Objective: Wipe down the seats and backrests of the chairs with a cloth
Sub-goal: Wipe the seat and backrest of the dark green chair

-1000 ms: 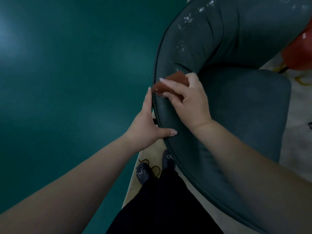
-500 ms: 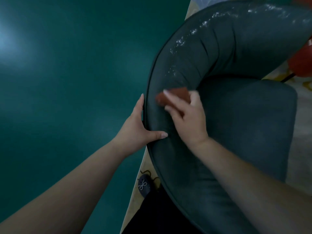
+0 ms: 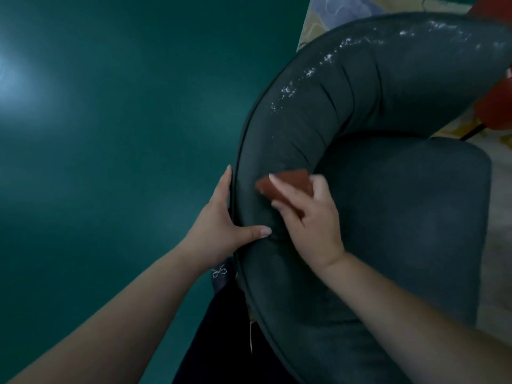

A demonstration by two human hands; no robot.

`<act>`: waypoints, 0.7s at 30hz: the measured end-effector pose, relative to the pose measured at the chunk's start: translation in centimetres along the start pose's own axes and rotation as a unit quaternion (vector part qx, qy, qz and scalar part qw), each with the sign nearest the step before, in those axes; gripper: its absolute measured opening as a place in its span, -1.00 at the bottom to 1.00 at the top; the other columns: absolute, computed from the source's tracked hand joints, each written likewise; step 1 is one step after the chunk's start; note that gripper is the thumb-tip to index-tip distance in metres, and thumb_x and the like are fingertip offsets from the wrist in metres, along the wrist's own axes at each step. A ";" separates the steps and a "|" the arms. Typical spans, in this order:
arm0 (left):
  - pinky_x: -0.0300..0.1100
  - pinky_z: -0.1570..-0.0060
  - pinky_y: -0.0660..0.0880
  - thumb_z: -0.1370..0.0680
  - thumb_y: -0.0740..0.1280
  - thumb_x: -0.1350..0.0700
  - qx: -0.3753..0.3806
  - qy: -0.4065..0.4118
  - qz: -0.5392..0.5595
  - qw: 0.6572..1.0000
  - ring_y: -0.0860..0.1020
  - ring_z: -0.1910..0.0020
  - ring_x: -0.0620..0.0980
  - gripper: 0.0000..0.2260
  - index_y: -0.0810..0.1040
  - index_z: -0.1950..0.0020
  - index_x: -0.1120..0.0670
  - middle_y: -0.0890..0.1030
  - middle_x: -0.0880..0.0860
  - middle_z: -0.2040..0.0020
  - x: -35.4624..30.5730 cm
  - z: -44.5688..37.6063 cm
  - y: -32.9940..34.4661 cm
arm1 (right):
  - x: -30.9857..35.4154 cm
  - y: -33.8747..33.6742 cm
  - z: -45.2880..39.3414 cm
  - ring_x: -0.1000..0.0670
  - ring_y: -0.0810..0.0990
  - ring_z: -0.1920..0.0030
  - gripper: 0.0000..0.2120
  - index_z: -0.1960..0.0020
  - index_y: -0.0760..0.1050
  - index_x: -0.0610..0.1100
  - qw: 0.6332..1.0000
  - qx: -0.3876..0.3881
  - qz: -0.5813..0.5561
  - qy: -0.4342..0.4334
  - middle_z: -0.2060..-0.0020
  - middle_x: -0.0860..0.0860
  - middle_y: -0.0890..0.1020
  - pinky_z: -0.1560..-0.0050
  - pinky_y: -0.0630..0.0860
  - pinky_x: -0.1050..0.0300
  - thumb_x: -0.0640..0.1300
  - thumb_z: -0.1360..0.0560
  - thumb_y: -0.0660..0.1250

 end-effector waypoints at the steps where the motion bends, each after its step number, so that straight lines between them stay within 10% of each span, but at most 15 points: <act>1: -0.52 -0.20 0.31 -0.26 0.61 0.02 0.000 0.003 0.000 1.000 0.34 -0.23 -0.52 0.10 -0.06 -0.58 -0.12 0.26 -0.42 -0.33 -0.1 -0.4 -0.2 | -0.1 -0.1 0.3 -0.06 0.52 -0.04 -0.62 -0.31 0.50 0.11 1.000 0.001 0.001 -0.008 -0.04 -0.06 0.43 -0.12 0.49 0.20 -0.07 -0.51 0.35; 5: -0.37 -0.27 0.36 -0.26 0.61 -0.01 0.006 0.020 -0.007 1.000 0.40 -0.27 -0.37 0.07 -0.02 -0.57 -0.12 0.28 -0.49 -0.26 -0.5 -2.2 -0.9 | -0.8 1.2 -5.0 -0.15 0.51 -0.03 -0.63 -0.26 0.57 0.04 0.996 -0.056 0.069 0.001 -0.02 -0.15 0.44 -0.11 0.50 0.04 -0.16 -0.48 0.41; 10: -0.30 -0.31 0.34 -0.24 0.60 -0.08 0.028 0.043 -0.020 0.998 0.38 -0.29 -0.35 0.08 -0.01 -0.57 -0.14 0.31 -0.44 -0.29 -0.9 -3.7 -1.8 | -0.7 1.9 -6.9 0.17 0.41 -0.07 -0.65 -0.29 0.53 0.14 0.986 -0.106 -0.004 0.132 -0.05 0.03 0.37 -0.16 0.30 0.51 -0.08 -0.53 0.36; 16: -0.47 -0.19 0.37 -0.29 0.61 0.08 0.075 0.068 -0.008 0.995 0.40 -0.25 -0.41 -0.04 0.07 -0.51 -0.16 0.38 -0.29 -0.35 -1.9 -4.8 -2.4 | 0.1 0.9 -1.9 0.11 0.49 -0.09 -0.61 -0.30 0.52 0.12 0.995 -0.050 -0.014 0.087 -0.04 -0.01 0.44 -0.18 0.37 0.39 -0.08 -0.48 0.40; 21: -0.39 -0.25 0.38 -0.29 0.60 0.13 0.109 0.086 0.002 0.990 0.38 -0.27 -0.39 0.01 0.04 -0.56 -0.07 0.38 -0.21 -0.40 -2.6 -6.3 -2.7 | -2.1 2.0 -8.9 0.12 0.46 -0.09 -0.65 -0.27 0.55 0.12 0.958 -0.172 -0.037 0.226 -0.07 -0.01 0.39 -0.18 0.26 0.55 -0.12 -0.51 0.39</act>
Point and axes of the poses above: each hand's wrist, its own z-axis away from the middle knuckle, its own y-axis out of the palm, x = y × z, the point moved 1 cm from there along -z, towards the middle knuckle
